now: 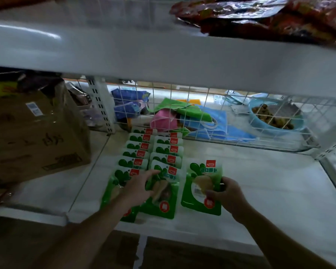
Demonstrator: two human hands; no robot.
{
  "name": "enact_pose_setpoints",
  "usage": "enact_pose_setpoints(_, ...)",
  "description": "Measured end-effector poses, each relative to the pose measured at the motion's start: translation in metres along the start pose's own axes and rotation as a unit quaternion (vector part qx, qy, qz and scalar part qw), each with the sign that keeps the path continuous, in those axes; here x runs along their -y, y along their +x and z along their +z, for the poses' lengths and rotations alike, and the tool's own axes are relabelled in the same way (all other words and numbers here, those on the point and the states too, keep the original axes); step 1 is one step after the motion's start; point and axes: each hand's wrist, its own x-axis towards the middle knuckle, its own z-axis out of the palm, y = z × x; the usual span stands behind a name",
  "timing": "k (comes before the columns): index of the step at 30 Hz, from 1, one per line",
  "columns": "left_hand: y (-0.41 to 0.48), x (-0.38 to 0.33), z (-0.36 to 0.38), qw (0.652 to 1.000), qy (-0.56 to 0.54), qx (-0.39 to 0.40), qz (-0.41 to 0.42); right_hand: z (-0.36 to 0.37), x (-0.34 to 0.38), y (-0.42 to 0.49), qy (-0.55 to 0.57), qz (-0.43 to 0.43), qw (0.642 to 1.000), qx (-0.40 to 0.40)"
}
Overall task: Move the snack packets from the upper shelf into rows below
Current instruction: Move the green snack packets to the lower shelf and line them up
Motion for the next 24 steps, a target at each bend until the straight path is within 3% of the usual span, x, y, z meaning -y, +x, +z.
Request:
enact_pose_setpoints(6,-0.003,-0.001,0.003,0.992,0.126,-0.016,0.02,0.006,-0.002,-0.008,0.021,0.011,1.0,0.013)
enact_pose_setpoints(16,0.0,0.001,0.014,0.981,0.184,-0.059,0.033,0.029,-0.001,-0.017,0.051,0.037,0.997,0.042)
enact_pose_setpoints(24,-0.011,0.001,0.002,0.991,0.095,-0.087,0.027,0.078,0.003,-0.021,0.01,0.021,0.997,0.074)
